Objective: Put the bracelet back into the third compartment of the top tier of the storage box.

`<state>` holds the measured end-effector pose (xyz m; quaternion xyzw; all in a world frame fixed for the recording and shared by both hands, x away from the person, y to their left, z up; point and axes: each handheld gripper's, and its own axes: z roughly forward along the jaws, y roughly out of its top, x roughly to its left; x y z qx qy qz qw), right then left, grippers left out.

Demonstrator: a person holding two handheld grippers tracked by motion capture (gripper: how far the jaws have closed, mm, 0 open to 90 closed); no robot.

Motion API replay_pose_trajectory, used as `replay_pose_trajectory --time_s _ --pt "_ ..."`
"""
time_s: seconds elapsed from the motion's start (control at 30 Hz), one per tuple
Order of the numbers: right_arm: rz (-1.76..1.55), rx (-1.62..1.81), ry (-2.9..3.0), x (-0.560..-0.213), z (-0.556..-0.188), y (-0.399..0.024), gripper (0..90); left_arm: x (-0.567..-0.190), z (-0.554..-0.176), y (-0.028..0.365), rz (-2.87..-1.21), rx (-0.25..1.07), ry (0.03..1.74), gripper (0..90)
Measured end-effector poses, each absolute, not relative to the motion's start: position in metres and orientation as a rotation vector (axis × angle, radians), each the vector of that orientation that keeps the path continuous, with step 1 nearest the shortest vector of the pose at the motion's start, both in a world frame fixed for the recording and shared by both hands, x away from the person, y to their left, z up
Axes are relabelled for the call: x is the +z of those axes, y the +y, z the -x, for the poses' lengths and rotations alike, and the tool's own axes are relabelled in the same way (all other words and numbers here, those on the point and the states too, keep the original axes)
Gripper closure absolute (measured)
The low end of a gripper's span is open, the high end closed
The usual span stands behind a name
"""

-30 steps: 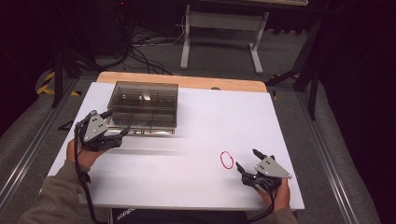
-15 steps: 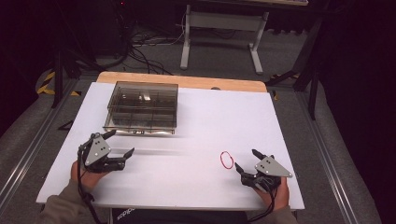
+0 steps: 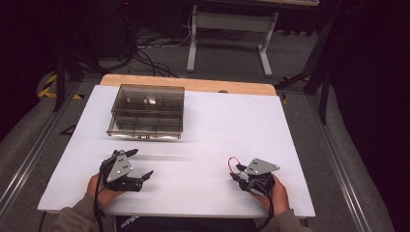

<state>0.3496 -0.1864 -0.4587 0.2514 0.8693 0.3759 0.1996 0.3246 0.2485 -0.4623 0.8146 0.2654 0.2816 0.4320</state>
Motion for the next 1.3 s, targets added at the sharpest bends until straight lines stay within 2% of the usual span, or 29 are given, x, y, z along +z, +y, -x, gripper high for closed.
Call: replay_pose_trajectory --time_s 0.17,0.37,1.3 --pt "-0.735 1.010 2.504 -0.460 -0.362 -0.181 68.6 -0.461 -0.326 0.251 -2.036 0.717 0.663 14.1" --pt "-0.767 1.027 2.540 -0.459 -0.369 -0.181 88.5 -0.461 -0.327 0.252 -2.034 0.729 0.669 14.5" --pt "-0.655 1.174 2.360 -0.441 -0.354 -0.188 89.8 -0.463 -0.331 0.255 -2.045 0.711 0.684 15.6"
